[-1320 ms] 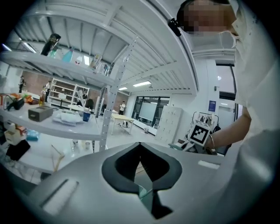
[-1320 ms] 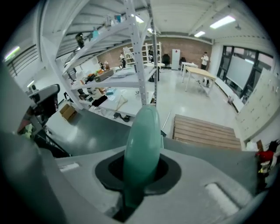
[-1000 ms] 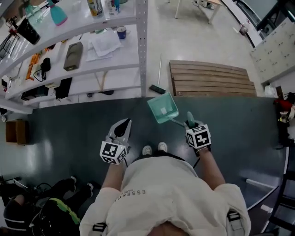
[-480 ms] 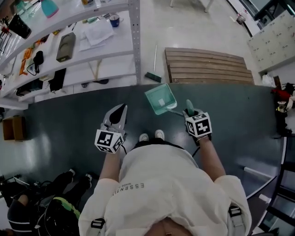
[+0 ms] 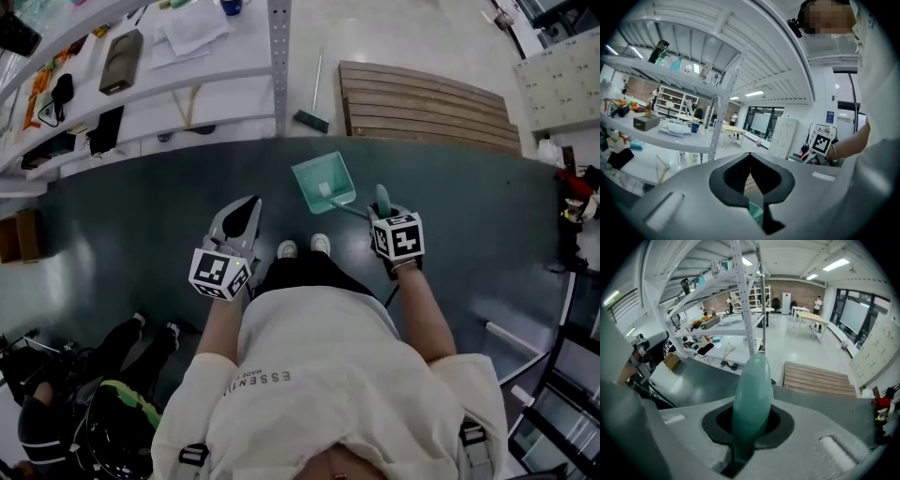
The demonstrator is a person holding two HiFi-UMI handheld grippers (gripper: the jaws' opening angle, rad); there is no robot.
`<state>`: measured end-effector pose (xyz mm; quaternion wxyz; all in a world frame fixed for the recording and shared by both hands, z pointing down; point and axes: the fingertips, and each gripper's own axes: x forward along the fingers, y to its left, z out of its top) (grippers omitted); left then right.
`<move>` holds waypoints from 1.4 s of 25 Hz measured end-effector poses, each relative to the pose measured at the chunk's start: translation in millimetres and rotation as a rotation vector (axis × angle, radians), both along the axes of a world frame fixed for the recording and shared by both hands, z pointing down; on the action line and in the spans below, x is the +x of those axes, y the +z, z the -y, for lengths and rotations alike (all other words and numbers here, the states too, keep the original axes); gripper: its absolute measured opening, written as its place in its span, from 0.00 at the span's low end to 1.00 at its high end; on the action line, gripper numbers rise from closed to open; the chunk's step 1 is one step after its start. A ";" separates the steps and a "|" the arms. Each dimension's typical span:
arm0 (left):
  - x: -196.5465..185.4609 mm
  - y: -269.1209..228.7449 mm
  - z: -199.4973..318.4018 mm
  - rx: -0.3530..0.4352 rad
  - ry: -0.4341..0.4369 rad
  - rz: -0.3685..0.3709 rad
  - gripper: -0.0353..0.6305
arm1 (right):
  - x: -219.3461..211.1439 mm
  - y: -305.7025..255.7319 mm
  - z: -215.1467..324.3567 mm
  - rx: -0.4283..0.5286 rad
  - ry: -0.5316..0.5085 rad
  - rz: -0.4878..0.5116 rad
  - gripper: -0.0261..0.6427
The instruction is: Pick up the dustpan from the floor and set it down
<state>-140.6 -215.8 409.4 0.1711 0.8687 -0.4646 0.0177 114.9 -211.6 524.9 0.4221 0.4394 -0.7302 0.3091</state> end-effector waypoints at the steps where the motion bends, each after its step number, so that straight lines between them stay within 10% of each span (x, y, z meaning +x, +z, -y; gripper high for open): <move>1: 1.6 3.3 3.1 -0.012 0.004 -0.004 0.08 | -3.6 8.3 4.6 -0.006 0.005 -0.006 0.09; 17: 39.4 91.9 35.1 -0.193 0.058 -0.014 0.08 | -24.5 176.4 72.6 -0.114 0.248 0.018 0.09; 30: 35.9 164.5 46.8 -0.269 -0.044 -0.019 0.08 | -49.3 239.2 93.2 -0.079 0.228 0.034 0.09; 35: 53.5 156.2 49.4 -0.241 -0.028 -0.008 0.08 | -50.2 240.0 87.8 -0.104 0.228 0.069 0.46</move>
